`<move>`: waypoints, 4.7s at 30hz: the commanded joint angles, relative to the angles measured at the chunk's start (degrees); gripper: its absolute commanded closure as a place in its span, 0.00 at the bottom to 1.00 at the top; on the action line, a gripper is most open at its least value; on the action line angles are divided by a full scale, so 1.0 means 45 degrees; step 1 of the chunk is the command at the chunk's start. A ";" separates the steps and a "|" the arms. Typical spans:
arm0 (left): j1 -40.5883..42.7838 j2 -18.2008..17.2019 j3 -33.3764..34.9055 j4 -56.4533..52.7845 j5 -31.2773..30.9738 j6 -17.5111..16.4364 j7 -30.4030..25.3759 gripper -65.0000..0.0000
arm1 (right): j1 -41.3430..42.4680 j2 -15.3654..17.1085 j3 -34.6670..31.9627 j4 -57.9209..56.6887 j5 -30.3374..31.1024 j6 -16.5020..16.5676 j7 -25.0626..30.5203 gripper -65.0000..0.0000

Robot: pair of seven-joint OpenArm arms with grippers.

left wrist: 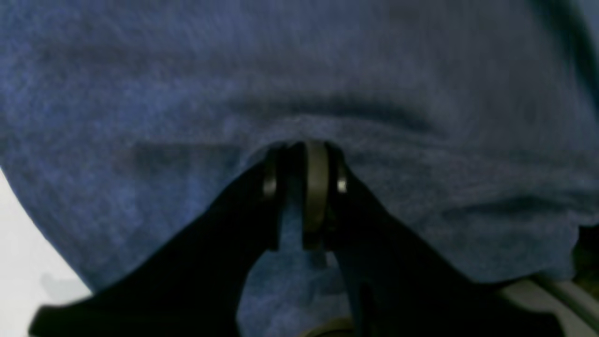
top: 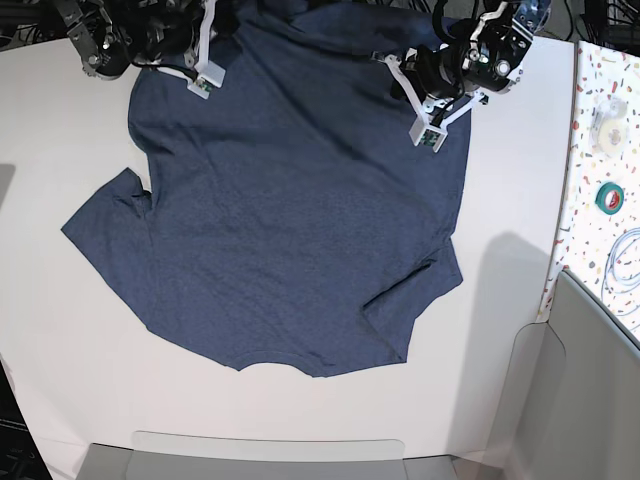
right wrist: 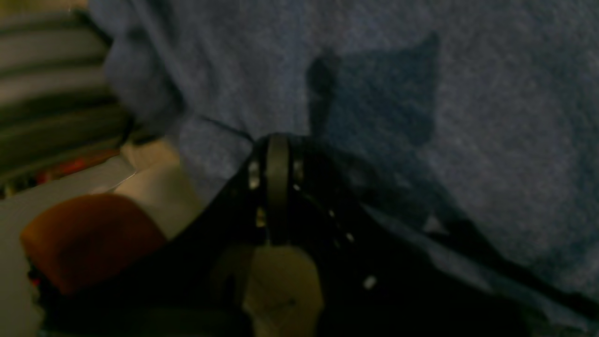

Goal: Layout the t-shirt on the table in an organized manner, then fold the t-shirt properly
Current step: 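Release the shirt with the right gripper and regrasp a lower corner, then pull the shirt corners apart with both grippers to stretch it diagonally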

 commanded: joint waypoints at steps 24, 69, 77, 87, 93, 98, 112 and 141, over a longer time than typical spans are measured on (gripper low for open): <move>-0.0593 -0.0385 0.0004 -0.2143 0.0483 0.0221 -0.0398 0.88 | -0.2125 0.5404 0.2604 0.1429 0.0487 -0.0140 -0.0323 1.00; 0.2513 0.1627 -0.3278 0.1022 0.0443 0.0162 -0.0300 1.00 | 1.5223 -0.5204 0.0064 -1.3770 -1.1351 0.0680 0.4776 1.00; 0.1068 0.1060 -0.3219 0.0123 0.0463 0.0162 0.0911 1.00 | 1.4402 -0.3602 0.0064 -1.4434 -1.1254 0.0739 0.4893 1.00; -0.2371 -0.0268 -0.3141 -0.3276 0.0463 0.0162 0.0872 0.97 | 1.1218 -0.1590 0.0084 -1.2559 -1.1254 0.0759 0.4170 1.00; -0.5536 -0.0248 -0.1207 -0.6246 0.0463 0.0162 0.0423 0.96 | 0.8698 -0.1004 0.1217 -1.0820 -1.0922 0.0759 0.4072 1.00; -0.7880 -0.0170 0.1000 -0.9157 0.0463 0.0182 -0.0925 0.96 | 0.6705 -0.1004 0.3346 -0.9335 -0.9769 0.0759 0.3193 1.00; -1.2764 0.2741 0.4751 -1.4412 0.0463 0.0202 -0.2957 0.96 | 0.1879 -0.2254 0.7840 -0.5897 -0.5080 0.0759 0.3154 1.00; -0.9130 0.2721 -0.3024 -0.3901 0.0443 0.1960 0.0540 0.75 | 0.5591 -0.3954 1.1297 0.0745 -0.4553 0.0641 0.3018 1.00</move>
